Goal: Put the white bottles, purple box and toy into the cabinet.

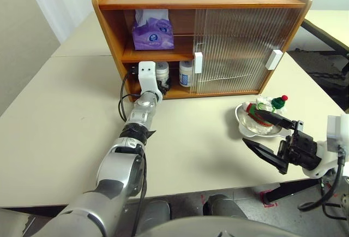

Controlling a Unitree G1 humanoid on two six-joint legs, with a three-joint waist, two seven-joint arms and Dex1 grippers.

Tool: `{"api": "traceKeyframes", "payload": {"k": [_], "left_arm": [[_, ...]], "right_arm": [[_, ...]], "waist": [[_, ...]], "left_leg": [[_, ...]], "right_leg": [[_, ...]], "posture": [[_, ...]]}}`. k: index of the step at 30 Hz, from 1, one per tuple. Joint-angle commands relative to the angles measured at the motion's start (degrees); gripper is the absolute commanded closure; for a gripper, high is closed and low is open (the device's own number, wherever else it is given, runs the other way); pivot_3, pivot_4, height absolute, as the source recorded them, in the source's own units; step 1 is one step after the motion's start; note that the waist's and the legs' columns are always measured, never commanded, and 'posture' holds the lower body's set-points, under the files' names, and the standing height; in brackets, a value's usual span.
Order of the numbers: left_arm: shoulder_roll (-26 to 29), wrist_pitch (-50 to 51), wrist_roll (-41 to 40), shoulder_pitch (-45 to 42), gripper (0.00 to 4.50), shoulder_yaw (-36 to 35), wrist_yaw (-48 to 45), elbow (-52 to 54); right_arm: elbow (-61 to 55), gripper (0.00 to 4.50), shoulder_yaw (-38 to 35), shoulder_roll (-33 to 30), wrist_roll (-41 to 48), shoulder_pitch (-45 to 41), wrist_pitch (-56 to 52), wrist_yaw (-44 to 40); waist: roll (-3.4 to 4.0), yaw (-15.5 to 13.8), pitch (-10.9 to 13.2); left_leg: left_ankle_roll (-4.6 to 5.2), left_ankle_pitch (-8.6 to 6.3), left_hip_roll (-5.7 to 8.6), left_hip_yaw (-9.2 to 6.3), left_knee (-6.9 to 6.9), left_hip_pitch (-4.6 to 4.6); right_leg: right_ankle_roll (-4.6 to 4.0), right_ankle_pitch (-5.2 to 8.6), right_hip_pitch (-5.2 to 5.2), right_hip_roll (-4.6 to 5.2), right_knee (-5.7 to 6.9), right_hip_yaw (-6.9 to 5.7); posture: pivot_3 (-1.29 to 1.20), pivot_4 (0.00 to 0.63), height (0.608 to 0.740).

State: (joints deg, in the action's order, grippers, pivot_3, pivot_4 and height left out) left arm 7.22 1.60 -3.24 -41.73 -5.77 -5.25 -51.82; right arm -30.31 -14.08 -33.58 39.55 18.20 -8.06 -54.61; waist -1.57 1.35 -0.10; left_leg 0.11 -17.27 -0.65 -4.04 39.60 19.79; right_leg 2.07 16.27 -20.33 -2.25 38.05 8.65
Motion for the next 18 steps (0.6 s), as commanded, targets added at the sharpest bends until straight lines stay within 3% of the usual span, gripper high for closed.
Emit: {"api": "traceKeyframes", "payload": {"k": [1,4,14,18], "left_arm": [[0.2,1.7,0.3,-0.5,0.67,-0.4,1.0,-2.7],[0.1,1.6,0.5,-0.7,0.04,-0.2,1.1,-3.2],[-0.2,1.6,0.3,-1.0,0.04,-0.1,0.6,-3.4],[0.1,2.2,-0.1,1.8,0.04,0.1,-1.0,1.1]], "right_arm": [[0.1,0.00,0.0,-0.2,-0.5,0.1,0.1,0.1],[0.1,0.00,0.0,-0.2,-0.6,0.2,0.2,0.1],[0.4,0.00,-0.4,-0.5,-0.8,0.1,0.4,-0.3],[0.4,0.00,-0.5,-0.4,-0.7,0.4,0.5,-0.4]], "waist": [[0.00,0.0,0.0],[0.00,0.1,0.0],[0.00,0.1,0.0],[0.00,0.1,0.0]], "left_leg": [[0.01,0.00,0.01,-0.02,0.00,0.00],[0.03,0.02,0.05,-0.05,0.00,0.02],[0.03,0.01,0.10,-0.08,-0.02,0.09],[0.03,0.01,0.10,-0.08,-0.02,0.09]], "right_leg": [[0.00,0.00,0.01,0.00,0.00,0.00],[0.00,0.00,0.01,0.00,0.00,0.01],[0.02,0.03,-0.03,0.01,-0.02,0.03],[0.02,0.03,-0.03,0.01,-0.02,0.03]], "posture": [[-0.06,0.000,0.740],[-0.06,0.000,0.740],[-0.06,0.000,0.740],[-0.05,0.000,0.740]]}}
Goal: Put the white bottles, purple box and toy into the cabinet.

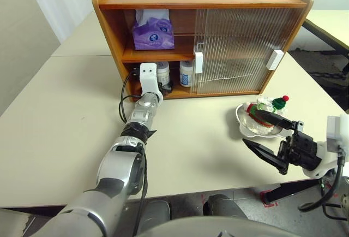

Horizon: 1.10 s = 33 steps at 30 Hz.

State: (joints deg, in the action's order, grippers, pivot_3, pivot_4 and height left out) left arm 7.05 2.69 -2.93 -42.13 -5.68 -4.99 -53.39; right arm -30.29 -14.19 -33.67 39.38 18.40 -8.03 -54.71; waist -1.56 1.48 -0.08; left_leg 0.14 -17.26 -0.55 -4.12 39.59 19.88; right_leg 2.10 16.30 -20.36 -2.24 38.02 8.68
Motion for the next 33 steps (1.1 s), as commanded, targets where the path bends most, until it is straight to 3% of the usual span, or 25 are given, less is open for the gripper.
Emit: {"api": "traceKeyframes", "payload": {"k": [1,16,23,29,33], "left_arm": [[0.5,1.5,-0.5,3.2,0.04,0.1,-1.6,4.4],[6.4,8.8,1.4,23.6,0.04,6.2,-11.0,38.5],[9.5,7.0,-0.6,27.6,0.04,7.4,-18.2,44.8],[10.7,-3.0,-0.1,25.4,0.04,12.5,-27.5,45.3],[10.8,-10.2,-1.1,23.2,0.93,14.1,-32.0,45.6]], "right_arm": [[0.5,0.00,-0.4,-0.3,-0.5,0.2,0.5,-0.3],[2.8,0.00,0.8,-0.2,-0.7,-1.5,0.9,-1.4],[3.1,0.00,0.7,-0.4,-0.6,-1.5,0.8,-1.8],[3.3,0.00,1.0,0.0,-0.8,-1.6,0.9,-1.7],[3.2,0.00,0.9,0.1,-0.9,-1.4,1.0,-1.4]], "waist": [[0.00,0.0,0.0],[-0.03,-0.2,0.0],[-0.03,-0.7,0.0],[-0.04,-1.4,0.0],[-0.04,-1.4,0.0]], "left_leg": [[0.00,0.00,0.00,0.00,-0.01,0.00],[-0.02,-0.11,0.05,-0.02,-0.13,0.10],[-0.06,-0.14,0.04,-0.11,-0.19,0.08],[-0.09,-0.17,0.03,-0.16,-0.19,0.04],[-0.10,-0.18,0.02,-0.19,-0.19,0.07]], "right_leg": [[0.00,0.00,0.00,0.00,0.00,0.00],[-0.19,0.17,-0.12,0.01,-0.04,0.01],[-0.62,0.03,-0.16,0.03,-0.03,0.02],[-0.86,-0.05,-0.16,0.08,-0.03,0.06],[-0.88,-0.05,-0.21,0.09,-0.03,0.07]], "posture": [[-0.05,0.000,0.740],[-0.01,0.000,0.740],[0.00,0.000,0.740],[-0.01,0.000,0.740],[-0.01,0.000,0.740]]}}
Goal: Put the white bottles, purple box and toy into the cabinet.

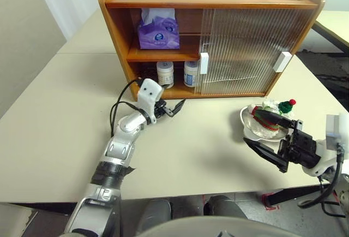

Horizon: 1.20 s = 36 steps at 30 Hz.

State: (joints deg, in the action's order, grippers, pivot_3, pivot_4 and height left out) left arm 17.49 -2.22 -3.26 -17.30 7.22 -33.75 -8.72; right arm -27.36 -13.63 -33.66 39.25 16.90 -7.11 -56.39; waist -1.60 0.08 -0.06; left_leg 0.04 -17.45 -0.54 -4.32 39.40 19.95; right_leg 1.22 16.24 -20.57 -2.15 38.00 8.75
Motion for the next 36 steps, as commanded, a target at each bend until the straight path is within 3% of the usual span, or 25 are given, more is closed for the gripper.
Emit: {"api": "traceKeyframes", "payload": {"k": [1,3,5,10,17,24,36], "left_arm": [[0.0,-8.0,-1.6,-2.2,1.32,1.3,-4.6,1.1],[-1.5,-15.6,-5.5,-3.1,2.03,2.0,-9.7,1.7],[-2.2,-20.5,-4.5,-4.6,2.69,3.7,-11.3,-0.2],[-7.0,-23.3,-0.5,-10.1,4.43,6.7,-9.0,-7.8],[-10.7,-24.2,10.0,-16.0,4.47,9.8,0.0,-14.3],[-9.0,-18.3,22.0,-21.4,4.47,12.3,8.4,-16.1],[-4.8,-14.2,27.3,-22.8,4.47,14.1,9.1,-12.5]], "right_arm": [[0.1,0.00,0.2,0.1,-0.8,0.2,0.1,0.4],[0.0,0.00,0.2,0.3,-0.9,0.5,0.2,0.6],[-0.1,0.00,0.4,0.4,-1.0,0.6,0.3,0.8],[-0.1,0.00,0.9,0.7,-1.4,-0.1,0.2,1.2],[-0.7,0.00,0.9,0.9,-1.5,0.3,0.3,1.7],[-1.1,0.00,0.9,1.0,-1.7,0.9,0.6,2.1],[-0.5,0.00,1.4,1.1,-2.1,0.5,1.1,1.7]], "waist": [[0.01,0.0,0.0],[0.01,0.0,0.0],[0.01,0.0,0.0],[0.03,0.1,0.0],[0.09,0.6,0.0],[0.18,1.2,0.0],[0.21,1.4,0.0]], "left_leg": [[0.00,0.00,-0.01,0.00,0.00,0.02],[0.00,0.00,-0.02,0.00,-0.01,0.04],[0.00,-0.01,-0.03,-0.02,-0.01,0.05],[0.04,-0.04,-0.04,-0.02,0.05,0.03],[0.07,-0.04,-0.04,0.01,0.10,0.05],[0.10,-0.05,0.01,0.04,0.09,0.08],[0.16,-0.09,0.05,0.04,0.09,0.09]], "right_leg": [[0.00,0.00,0.01,0.00,0.01,0.00],[0.00,0.00,0.00,0.00,0.02,0.00],[0.00,0.01,0.01,0.01,0.01,0.02],[0.04,0.00,0.08,0.04,0.02,0.01],[0.61,0.22,0.10,0.04,0.00,0.01],[0.97,0.33,0.13,0.00,-0.12,0.01],[0.93,0.33,0.17,0.01,-0.16,0.01]], "posture": [[-0.02,0.000,0.740],[-0.02,0.000,0.740],[-0.02,0.000,0.740],[-0.02,0.000,0.740],[-0.04,0.000,0.740],[-0.05,0.000,0.740],[-0.05,0.000,0.740]]}}
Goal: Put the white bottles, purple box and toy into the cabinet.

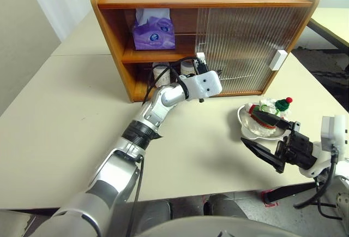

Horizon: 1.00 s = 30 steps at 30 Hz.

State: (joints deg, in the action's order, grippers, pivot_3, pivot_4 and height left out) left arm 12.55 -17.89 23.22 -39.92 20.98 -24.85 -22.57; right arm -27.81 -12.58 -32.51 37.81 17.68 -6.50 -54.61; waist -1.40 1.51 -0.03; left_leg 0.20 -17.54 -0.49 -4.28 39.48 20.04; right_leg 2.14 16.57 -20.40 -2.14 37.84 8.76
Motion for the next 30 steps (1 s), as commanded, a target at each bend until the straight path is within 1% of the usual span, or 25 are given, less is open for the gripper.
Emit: {"api": "traceKeyframes", "payload": {"k": [1,11,16,28,30], "left_arm": [[0.4,2.4,0.8,-0.1,4.47,0.0,0.3,2.0],[1.3,9.2,-0.9,1.1,4.47,-2.3,1.1,5.4],[1.9,10.6,-0.9,1.9,4.47,-2.6,1.5,6.2],[4.5,14.8,-1.3,3.6,4.47,-4.3,2.1,9.8],[5.0,15.5,-1.7,3.8,4.47,-4.7,2.1,10.3]], "right_arm": [[0.0,0.00,0.3,0.0,-0.7,-0.2,0.5,-0.1],[0.3,0.00,0.2,-0.3,-0.6,-0.5,0.4,-0.5],[0.3,0.00,0.2,-0.4,-0.5,-0.6,0.3,-0.6],[0.4,0.00,-0.2,-0.7,-0.4,-0.5,0.2,-0.7],[0.5,0.00,-0.2,-0.7,-0.4,-0.6,0.2,-0.7]], "waist": [[0.00,0.0,0.0],[0.00,0.0,0.0],[0.00,-0.1,0.0],[0.01,-0.1,0.0],[0.01,0.0,0.0]], "left_leg": [[0.00,0.00,0.00,0.00,0.00,0.00],[0.00,0.00,0.00,0.00,0.00,-0.01],[0.00,0.00,0.00,-0.01,0.00,-0.03],[-0.03,0.02,-0.02,-0.02,0.00,-0.08],[-0.03,0.03,-0.03,-0.01,0.00,-0.09]], "right_leg": [[-0.01,0.00,0.00,0.01,0.00,0.00],[-0.05,-0.03,0.01,0.00,0.00,0.00],[-0.25,-0.15,0.01,0.00,0.00,0.00],[-0.26,-0.17,0.02,-0.01,0.01,0.01],[-0.44,-0.28,0.02,-0.01,0.01,0.01]], "posture": [[-0.05,0.000,0.740],[-0.04,0.000,0.740],[-0.03,0.000,0.740],[-0.02,0.000,0.740],[-0.02,0.000,0.740]]}}
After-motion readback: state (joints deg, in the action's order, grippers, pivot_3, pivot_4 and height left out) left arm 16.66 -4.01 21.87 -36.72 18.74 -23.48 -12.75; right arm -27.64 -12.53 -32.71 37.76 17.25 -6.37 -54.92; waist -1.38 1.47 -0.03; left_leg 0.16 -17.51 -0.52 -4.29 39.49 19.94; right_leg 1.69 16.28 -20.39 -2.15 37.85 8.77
